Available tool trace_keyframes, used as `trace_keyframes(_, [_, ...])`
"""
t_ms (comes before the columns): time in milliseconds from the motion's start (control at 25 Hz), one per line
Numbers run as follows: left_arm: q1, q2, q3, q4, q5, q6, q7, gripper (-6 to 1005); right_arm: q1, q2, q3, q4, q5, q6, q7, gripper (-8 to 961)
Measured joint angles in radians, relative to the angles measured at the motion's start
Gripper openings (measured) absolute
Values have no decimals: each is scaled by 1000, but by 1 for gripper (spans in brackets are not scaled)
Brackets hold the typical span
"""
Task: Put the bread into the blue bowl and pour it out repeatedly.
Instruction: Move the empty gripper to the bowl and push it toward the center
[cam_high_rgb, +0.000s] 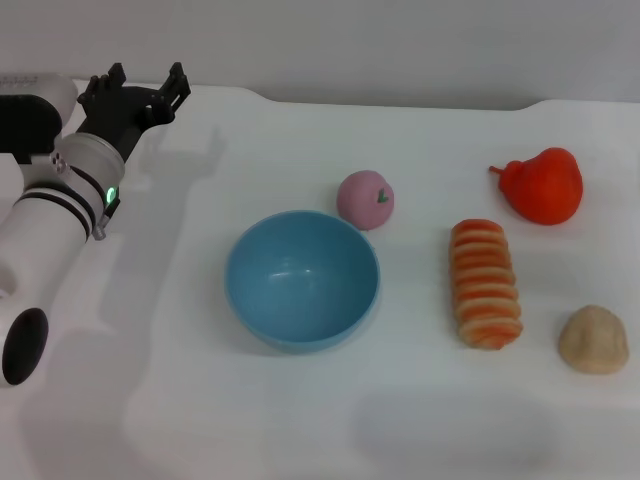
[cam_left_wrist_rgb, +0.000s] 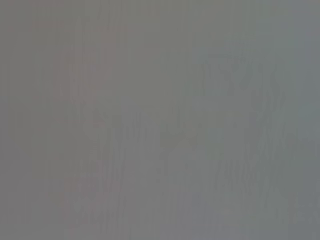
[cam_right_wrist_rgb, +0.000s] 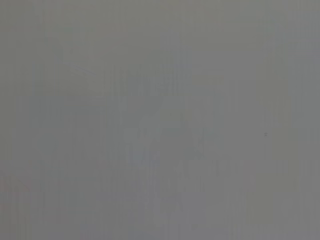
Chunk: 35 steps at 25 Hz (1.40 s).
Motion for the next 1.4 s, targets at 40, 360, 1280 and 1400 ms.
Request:
trace_keyframes(40, [-1, 0, -4, 0, 0, -9, 0, 789, 0, 1, 0, 0, 0, 3, 1, 488])
trace_keyframes(360, [-42, 14, -33, 48, 7, -199, -24, 788, -6, 3, 0, 16, 0, 37, 7, 489])
trace_keyframes(1280, [46, 20, -592, 976, 374, -1519, 279, 785, -106, 11, -21, 98, -11, 32, 4, 489])
trace_keyframes(1400, [65, 22, -616, 1096, 380, -1722, 285, 785, -108, 11, -29, 103, -11, 31, 2, 490])
